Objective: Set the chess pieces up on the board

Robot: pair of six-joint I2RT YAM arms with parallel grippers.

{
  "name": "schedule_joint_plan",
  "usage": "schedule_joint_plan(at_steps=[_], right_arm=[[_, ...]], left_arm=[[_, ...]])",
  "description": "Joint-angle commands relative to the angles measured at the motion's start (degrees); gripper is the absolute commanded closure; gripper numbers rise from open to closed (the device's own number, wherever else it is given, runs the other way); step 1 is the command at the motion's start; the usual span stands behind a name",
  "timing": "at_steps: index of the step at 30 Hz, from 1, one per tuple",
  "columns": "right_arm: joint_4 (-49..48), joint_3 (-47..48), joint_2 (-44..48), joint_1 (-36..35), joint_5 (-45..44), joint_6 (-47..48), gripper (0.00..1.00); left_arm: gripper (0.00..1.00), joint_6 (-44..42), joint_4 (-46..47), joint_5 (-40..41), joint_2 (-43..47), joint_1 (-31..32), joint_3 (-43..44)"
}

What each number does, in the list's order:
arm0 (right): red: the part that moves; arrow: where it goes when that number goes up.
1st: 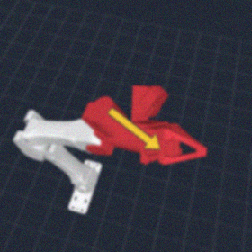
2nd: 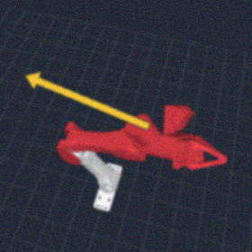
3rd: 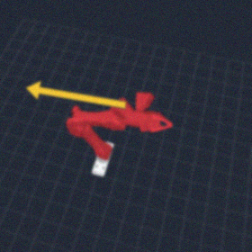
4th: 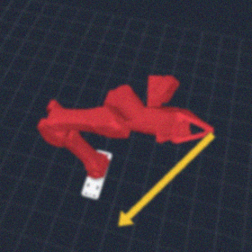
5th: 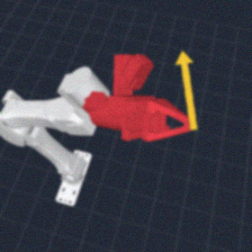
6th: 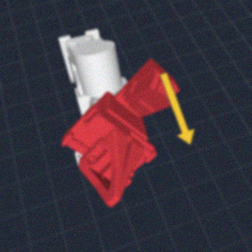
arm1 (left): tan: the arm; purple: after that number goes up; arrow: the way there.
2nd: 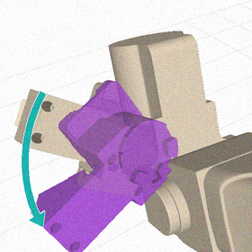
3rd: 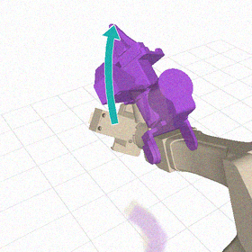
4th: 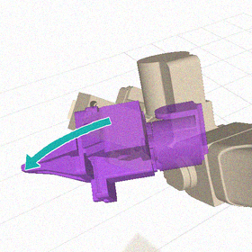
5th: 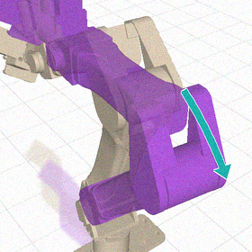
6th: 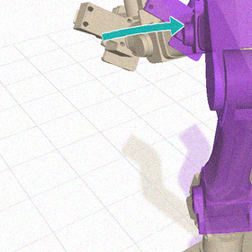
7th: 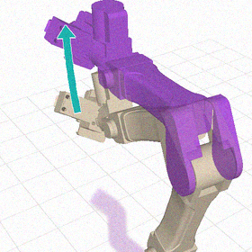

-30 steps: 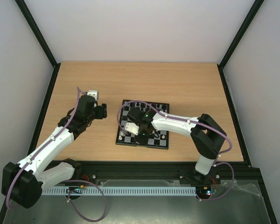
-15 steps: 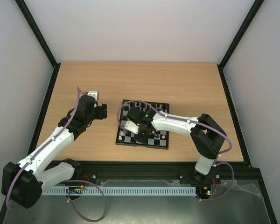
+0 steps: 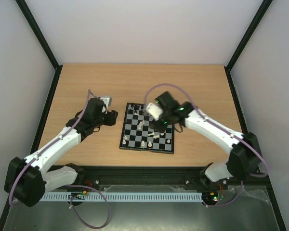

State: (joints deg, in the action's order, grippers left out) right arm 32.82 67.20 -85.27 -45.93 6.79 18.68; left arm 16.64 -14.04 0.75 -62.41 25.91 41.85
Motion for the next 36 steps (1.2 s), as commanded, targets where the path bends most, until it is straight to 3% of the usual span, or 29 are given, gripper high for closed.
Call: schedule_joint_plan(at_steps=[1,6,15,20,28,36], right_arm=[[-2.6,-7.18,7.37,11.15,6.05,-3.02,0.57],[-9.88,-15.01,13.18,19.99,11.04,-5.78,0.57],[-14.81,-19.84,14.98,21.32,9.38,-5.82,0.57],[-15.56,-20.76,16.0,21.31,7.93,-5.42,0.57],[-15.75,-21.0,15.53,21.32,7.65,-5.15,0.57],[-15.72,-20.93,14.81,21.32,7.75,-5.05,0.57]], left_arm=[[0.41,-0.68,1.62,-6.17,-5.46,3.2,3.1],[0.43,-1.29,1.97,-6.57,-14.61,8.39,8.73],[0.44,-2.59,-2.12,-6.03,-29.96,16.64,20.55],[0.47,-2.32,-4.81,-2.0,-34.91,17.97,24.66],[0.6,-2.4,-9.42,-0.79,-40.57,18.55,28.99],[0.62,-3.08,-13.49,0.9,-42.66,18.62,30.26]])
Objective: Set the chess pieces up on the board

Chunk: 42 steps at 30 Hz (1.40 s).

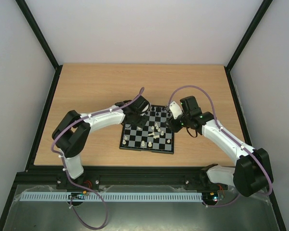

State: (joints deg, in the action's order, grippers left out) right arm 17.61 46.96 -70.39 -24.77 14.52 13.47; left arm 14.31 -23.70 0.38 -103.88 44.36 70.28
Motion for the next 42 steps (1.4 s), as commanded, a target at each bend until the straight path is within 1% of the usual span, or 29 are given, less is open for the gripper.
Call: schedule_joint_plan(at_steps=[1,2,9,15,22,30,42], right_arm=[[-0.48,-0.78,-0.1,0.17,-0.02,0.24,0.57],[-0.47,-0.77,-0.1,0.17,-0.02,0.24,0.57],[-0.49,-0.84,-0.1,0.17,-0.45,0.49,0.58],[-0.57,-0.95,-0.25,0.17,-0.63,0.68,0.58],[-0.47,-0.99,-0.3,0.17,-0.62,0.81,0.58],[-0.38,-1.01,-0.32,0.17,-0.5,1.01,0.58],[-0.21,-1.08,-0.54,0.14,-0.51,1.12,0.58]], left_arm=[[0.63,-0.77,-3.99,1.07,-1.48,0.2,1.94],[0.65,-0.88,-4.17,0.94,-1.73,0.2,2.1],[0.68,-0.68,-3.54,1.4,-2.57,0.2,2.13],[0.72,-0.98,-3.3,1.9,-3.49,0.15,3.46],[0.81,-1.22,-4.1,1.76,-4.94,0.11,5.22],[0.81,-1.22,-6.89,2.16,-5.31,0.19,6.83],[0.79,-2.0,-9.38,2.57,-4.88,0.2,6.31]])
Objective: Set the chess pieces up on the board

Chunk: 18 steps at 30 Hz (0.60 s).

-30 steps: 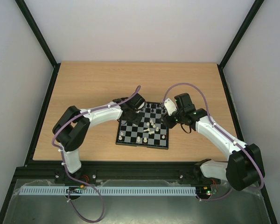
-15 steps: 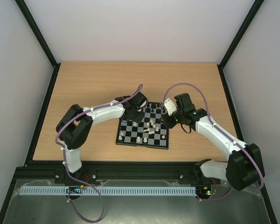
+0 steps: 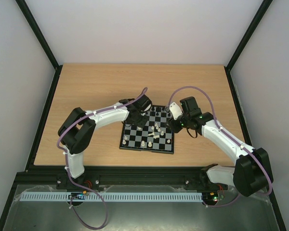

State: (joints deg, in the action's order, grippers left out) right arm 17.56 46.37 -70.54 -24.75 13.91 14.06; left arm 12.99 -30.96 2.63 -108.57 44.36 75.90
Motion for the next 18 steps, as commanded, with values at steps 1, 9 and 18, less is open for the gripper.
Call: schedule_joint_plan(at_steps=[1,9,18], right_arm=[[-0.16,-0.49,-0.38,0.14,0.16,0.57,0.58],[-0.07,-0.51,-0.3,0.14,0.15,0.61,0.58],[-0.14,-0.58,-0.21,0.14,0.16,0.92,0.58]], left_arm=[[0.79,-0.61,-2.03,0.27,-0.23,0.2,0.74],[0.85,-0.78,-2.67,0.67,-0.97,0.2,1.6],[0.9,-1.57,-3.23,3.69,1.42,0.03,3.33]])
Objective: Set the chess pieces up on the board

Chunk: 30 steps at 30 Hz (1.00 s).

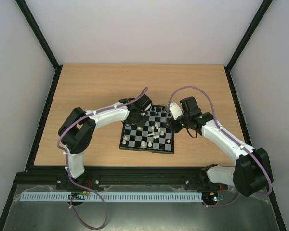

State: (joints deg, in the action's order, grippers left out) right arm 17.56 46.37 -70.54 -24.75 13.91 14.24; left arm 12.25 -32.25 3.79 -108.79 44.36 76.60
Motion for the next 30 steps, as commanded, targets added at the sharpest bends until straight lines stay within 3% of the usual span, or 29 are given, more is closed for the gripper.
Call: schedule_joint_plan(at_steps=[1,9,14,21,30], right_arm=[[-0.2,-0.6,-0.27,0.14,0.03,0.78,0.58],[-0.38,-0.56,-0.36,0.14,-0.38,0.7,0.58],[-0.36,-0.49,-0.62,0.14,-0.45,0.71,0.58],[-0.5,-0.49,-0.94,0.14,-0.86,0.79,0.58],[-0.44,-0.45,-1.52,0.14,-0.9,0.79,0.58]], left_arm=[[0.9,-0.91,-1.94,2.88,2.34,0.03,3.11],[0.89,-3.72,-3.31,0.16,10.69,0.51,2.65],[0.89,-6.78,-5.05,-3.67,14.56,4.83,-1.53],[0.89,-8.39,-7.24,-2.57,15.6,13.44,-7.05],[0.89,-6.56,-6.84,-1.25,16.14,16.2,-10.77]])
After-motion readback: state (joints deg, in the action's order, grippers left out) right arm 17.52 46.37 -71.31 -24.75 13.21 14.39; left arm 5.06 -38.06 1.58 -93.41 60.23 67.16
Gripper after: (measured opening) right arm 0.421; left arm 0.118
